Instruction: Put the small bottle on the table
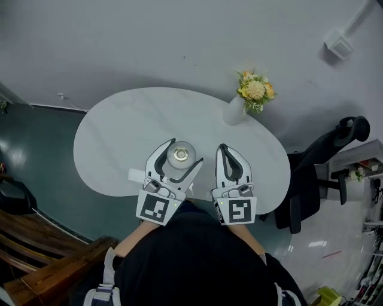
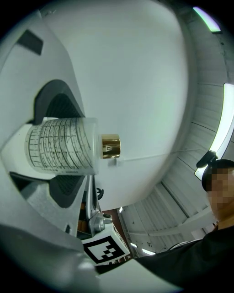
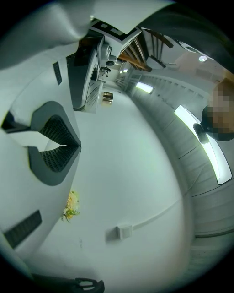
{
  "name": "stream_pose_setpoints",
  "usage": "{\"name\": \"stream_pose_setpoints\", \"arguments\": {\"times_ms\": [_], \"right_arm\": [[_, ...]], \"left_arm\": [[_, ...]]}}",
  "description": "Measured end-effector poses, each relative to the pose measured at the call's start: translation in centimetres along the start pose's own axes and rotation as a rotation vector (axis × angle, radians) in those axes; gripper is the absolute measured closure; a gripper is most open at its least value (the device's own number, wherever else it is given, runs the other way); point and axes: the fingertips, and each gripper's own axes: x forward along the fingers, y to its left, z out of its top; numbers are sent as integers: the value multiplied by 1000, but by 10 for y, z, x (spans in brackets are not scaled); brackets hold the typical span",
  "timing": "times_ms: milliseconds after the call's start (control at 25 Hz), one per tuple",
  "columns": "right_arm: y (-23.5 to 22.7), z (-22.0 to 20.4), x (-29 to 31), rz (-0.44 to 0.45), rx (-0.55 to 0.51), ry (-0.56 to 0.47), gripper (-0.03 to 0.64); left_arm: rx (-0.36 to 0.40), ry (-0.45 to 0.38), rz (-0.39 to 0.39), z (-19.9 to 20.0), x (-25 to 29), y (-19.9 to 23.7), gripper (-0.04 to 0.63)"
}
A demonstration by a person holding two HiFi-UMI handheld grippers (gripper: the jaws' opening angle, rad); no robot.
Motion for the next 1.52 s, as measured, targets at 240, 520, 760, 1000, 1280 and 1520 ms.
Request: {"name": "stream_pose_setpoints", "arguments": {"times_ms": [240, 520, 760, 1000, 1280, 1520], "right_arm": [[-11, -15, 15, 15, 12, 21, 594], [-18, -21, 22, 0, 13, 55, 594], [-27, -16, 34, -29, 16, 40, 594], [-32, -24, 43, -57, 23, 60, 594], [-44, -35, 57, -81, 18, 67, 594], [-48, -51, 68, -56, -31, 103, 594]], "left_arm": [[-15, 11, 10, -7, 21, 7, 261], [-20, 31, -8, -9, 35, 12, 261], [-11, 51, -41, -6, 50, 22, 261], [-2, 58, -70, -9, 65, 31, 261], [0, 71, -101, -17, 87, 39, 261], [22, 70, -132, -25, 108, 45, 261]]}}
